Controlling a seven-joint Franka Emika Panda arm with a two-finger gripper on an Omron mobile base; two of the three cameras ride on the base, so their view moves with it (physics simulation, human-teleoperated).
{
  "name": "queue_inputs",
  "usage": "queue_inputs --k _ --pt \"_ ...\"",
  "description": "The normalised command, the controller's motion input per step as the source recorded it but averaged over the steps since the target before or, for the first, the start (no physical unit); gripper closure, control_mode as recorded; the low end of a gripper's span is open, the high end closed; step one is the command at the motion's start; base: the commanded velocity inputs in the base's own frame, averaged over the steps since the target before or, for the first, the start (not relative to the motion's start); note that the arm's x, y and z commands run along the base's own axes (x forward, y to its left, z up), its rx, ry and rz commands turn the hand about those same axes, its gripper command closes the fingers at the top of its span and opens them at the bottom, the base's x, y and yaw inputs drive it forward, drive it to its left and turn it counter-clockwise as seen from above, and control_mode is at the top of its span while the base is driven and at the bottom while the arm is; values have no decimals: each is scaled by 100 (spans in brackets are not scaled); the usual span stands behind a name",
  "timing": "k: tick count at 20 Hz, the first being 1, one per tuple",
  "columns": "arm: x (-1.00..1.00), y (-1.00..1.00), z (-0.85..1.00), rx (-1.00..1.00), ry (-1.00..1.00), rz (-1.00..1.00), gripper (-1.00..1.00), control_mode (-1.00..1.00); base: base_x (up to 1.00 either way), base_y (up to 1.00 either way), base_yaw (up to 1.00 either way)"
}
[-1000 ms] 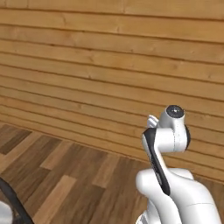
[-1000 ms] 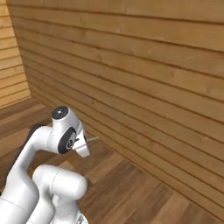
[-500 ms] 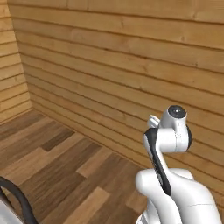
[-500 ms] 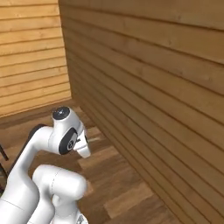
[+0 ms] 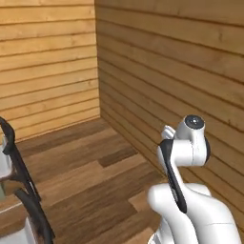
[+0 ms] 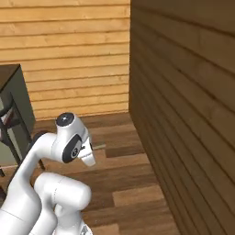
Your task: Take a straw from the drawer in front and place it inside the glass cup on the dining counter.
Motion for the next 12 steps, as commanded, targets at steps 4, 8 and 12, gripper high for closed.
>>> queue_inputs --k 4,8,12 --pt "0 0 0 0 0 0 100 100 100 0 60" --pt "0 0 0 0 0 0 100 100 100 0 60" --pt "0 0 0 0 0 0 100 100 97 0 61"
